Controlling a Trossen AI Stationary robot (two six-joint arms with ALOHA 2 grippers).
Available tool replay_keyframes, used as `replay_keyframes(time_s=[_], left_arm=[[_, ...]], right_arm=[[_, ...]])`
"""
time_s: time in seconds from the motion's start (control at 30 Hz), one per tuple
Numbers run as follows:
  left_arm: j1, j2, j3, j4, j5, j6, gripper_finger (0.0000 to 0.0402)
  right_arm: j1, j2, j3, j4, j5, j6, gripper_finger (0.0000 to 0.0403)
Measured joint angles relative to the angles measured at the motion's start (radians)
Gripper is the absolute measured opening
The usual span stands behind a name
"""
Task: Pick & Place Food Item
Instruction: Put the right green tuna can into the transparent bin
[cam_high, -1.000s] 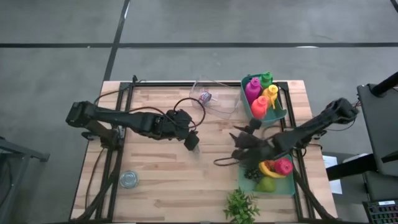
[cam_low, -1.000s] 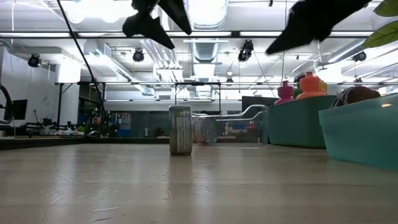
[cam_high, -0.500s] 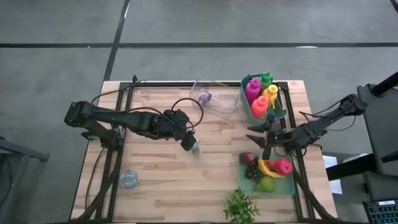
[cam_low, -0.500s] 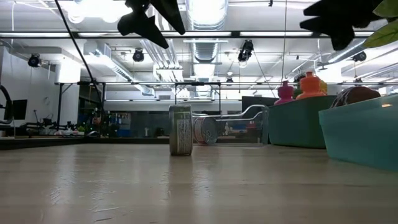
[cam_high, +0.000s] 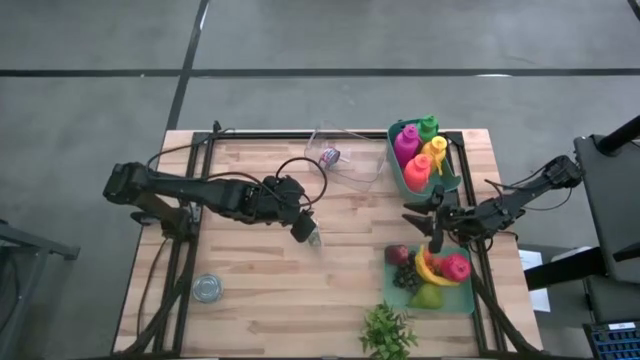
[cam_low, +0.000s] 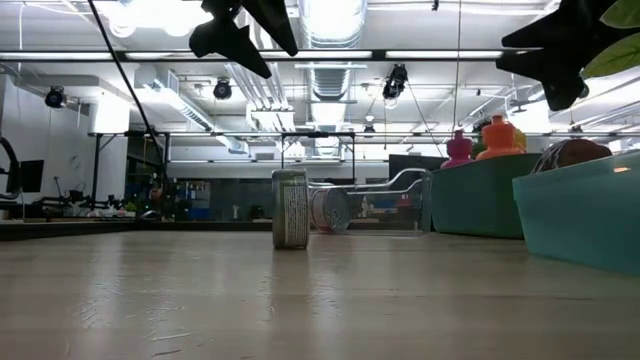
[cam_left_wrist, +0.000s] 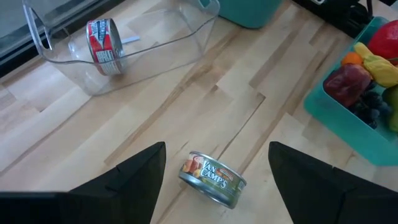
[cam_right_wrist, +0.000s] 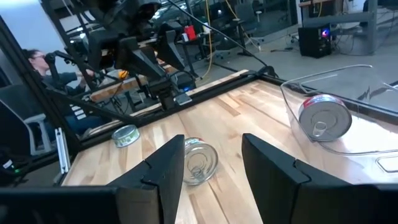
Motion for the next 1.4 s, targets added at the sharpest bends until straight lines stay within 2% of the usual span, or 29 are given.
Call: replay_keyframes(time_s=[0.53, 0.87, 1.1, 1.4], left_arm=[[0.0, 0.0, 0.0, 0.004, 0.006, -0.004, 0.0289], [0.0, 0.0, 0.0, 0.046, 0.123, -0.011, 0.0289], [-0.001, 0.002, -0.019, 0.119, 0.128, -0.155, 0.0289], [-0.005, 0.003, -0.128, 0.278, 0.128, -0.336, 0.0289]], right_arm=[[0.0, 0.0, 0.033, 0.0, 0.0, -0.003, 0.0157], [0.0, 0.0, 0.033, -0.001, 0.0, -0.004, 0.0157], [0.0, 0.0, 0.033, -0.001, 0.0, -0.004, 0.0157], [0.0, 0.0, 0.034, -0.001, 0.001, -0.004, 0.0157]])
